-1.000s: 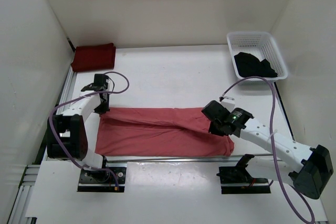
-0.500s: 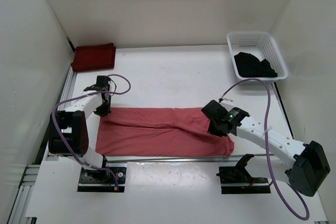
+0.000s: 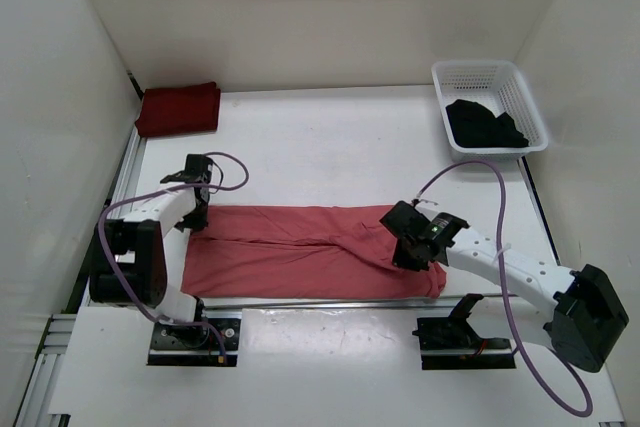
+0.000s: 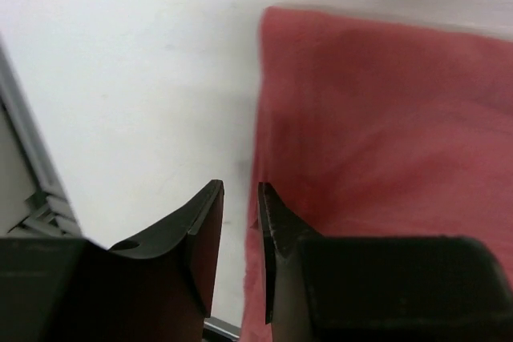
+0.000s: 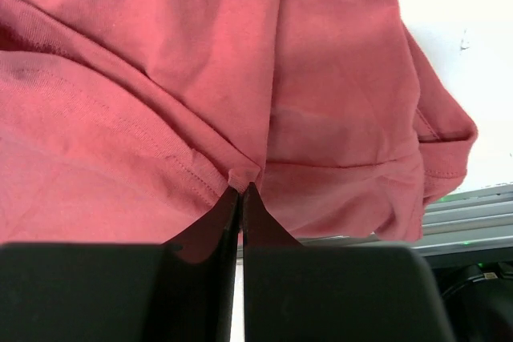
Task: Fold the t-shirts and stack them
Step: Fold the other side of the tshirt into a rectangle
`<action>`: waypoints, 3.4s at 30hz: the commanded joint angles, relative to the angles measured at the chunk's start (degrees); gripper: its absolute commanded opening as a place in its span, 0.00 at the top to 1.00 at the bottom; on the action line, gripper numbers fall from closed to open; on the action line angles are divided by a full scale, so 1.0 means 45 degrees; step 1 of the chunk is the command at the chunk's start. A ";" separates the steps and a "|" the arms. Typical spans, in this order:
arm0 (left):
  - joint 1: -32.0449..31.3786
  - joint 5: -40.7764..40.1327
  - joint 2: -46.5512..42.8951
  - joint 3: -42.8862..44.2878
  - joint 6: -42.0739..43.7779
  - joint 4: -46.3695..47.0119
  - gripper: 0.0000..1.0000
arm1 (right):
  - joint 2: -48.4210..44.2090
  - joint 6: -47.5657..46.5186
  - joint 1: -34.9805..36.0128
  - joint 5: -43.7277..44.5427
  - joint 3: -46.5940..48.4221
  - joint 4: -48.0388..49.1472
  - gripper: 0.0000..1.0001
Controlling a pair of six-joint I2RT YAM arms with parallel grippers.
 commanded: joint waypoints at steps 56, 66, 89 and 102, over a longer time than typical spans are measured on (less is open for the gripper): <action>-1.0270 1.0650 0.7610 1.0674 -0.0012 -0.1140 0.89 | -0.1011 0.1687 0.0063 0.0411 -0.1118 0.0587 1.00; -1.0270 0.9283 0.6242 1.0420 -0.0012 -0.1552 0.72 | -0.0486 0.1316 0.0708 0.1075 -0.0024 0.0001 1.00; -1.0270 1.0533 0.8039 1.1534 -0.0012 -0.2060 0.86 | -0.0464 0.1433 0.0708 0.1192 -0.0024 0.0001 1.00; -0.9762 1.0259 0.5833 0.9935 -0.0012 -0.2860 0.90 | -0.0464 0.1979 0.2814 0.1680 0.1342 -0.1833 1.00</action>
